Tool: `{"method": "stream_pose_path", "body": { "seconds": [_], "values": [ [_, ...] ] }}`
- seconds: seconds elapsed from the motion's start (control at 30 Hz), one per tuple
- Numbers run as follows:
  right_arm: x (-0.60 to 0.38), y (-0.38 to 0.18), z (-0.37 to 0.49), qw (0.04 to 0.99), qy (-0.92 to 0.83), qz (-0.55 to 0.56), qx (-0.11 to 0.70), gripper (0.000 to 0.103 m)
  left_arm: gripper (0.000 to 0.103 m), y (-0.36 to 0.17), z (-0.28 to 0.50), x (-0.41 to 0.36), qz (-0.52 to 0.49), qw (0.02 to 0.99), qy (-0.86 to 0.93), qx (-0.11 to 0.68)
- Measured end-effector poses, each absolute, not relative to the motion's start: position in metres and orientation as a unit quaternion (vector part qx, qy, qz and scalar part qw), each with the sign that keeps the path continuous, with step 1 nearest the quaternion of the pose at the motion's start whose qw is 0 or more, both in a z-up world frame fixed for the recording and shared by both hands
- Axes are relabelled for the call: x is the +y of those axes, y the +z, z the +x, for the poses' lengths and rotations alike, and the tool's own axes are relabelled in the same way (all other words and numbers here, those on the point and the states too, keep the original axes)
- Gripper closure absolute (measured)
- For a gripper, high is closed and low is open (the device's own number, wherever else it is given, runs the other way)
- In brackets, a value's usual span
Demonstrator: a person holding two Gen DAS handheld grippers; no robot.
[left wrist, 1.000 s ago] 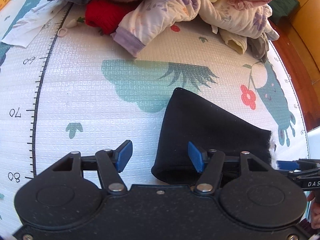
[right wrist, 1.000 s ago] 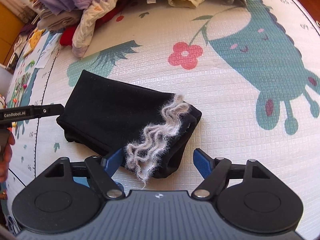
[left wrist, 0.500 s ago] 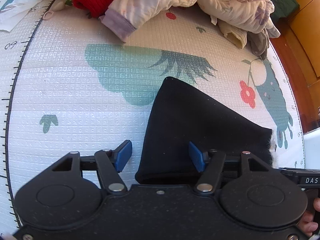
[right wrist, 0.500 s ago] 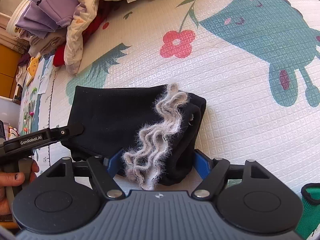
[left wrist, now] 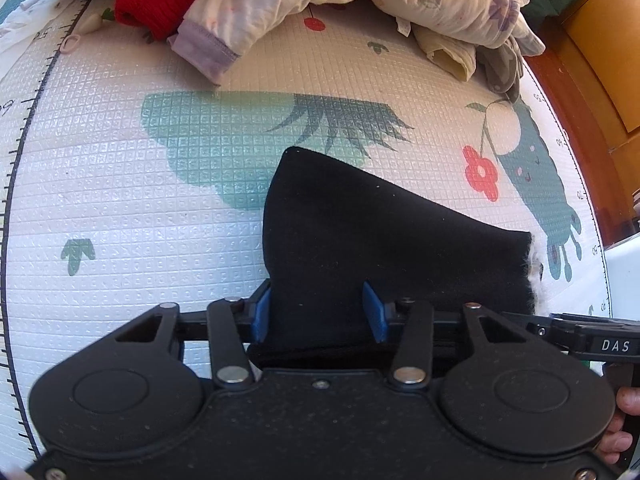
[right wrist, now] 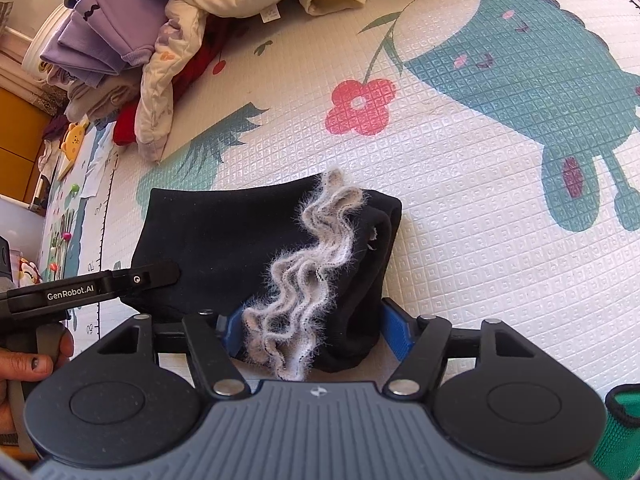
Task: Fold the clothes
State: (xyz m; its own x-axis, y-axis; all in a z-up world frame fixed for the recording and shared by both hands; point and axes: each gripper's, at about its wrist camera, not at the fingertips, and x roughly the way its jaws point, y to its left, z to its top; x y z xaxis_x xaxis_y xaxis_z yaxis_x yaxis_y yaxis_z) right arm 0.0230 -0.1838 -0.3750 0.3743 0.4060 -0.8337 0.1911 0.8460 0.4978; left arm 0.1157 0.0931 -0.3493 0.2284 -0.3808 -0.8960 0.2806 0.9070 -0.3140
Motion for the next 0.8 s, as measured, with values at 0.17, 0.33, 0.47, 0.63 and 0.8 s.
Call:
{"method": "stream_pose_path", "body": {
  "seconds": [0.17,0.33,0.47,0.63,0.8],
  "values": [
    [-0.184,-0.375,0.022,0.788,0.072,0.268,0.55,0.046,0.067,-0.346,0.112,0.089,-0.038,0.785,-0.214,0.581],
    [-0.18,-0.374,0.023,0.786,0.087,0.273,0.548,0.056,0.074,-0.341,0.11,0.087,-0.027,0.788,-0.209,0.579],
    [-0.173,-0.373,0.024,0.785,0.096,0.272,0.548,0.057,0.075,-0.337,0.108,0.091,-0.02,0.793,-0.197,0.575],
    [-0.163,-0.372,0.029,0.784,0.111,0.27,0.548,0.06,0.076,-0.329,0.104,0.102,-0.022,0.8,-0.193,0.568],
    [-0.144,-0.37,0.033,0.783,0.136,0.259,0.549,0.062,0.077,-0.316,0.096,0.123,-0.032,0.81,-0.184,0.556]
  ]
}}
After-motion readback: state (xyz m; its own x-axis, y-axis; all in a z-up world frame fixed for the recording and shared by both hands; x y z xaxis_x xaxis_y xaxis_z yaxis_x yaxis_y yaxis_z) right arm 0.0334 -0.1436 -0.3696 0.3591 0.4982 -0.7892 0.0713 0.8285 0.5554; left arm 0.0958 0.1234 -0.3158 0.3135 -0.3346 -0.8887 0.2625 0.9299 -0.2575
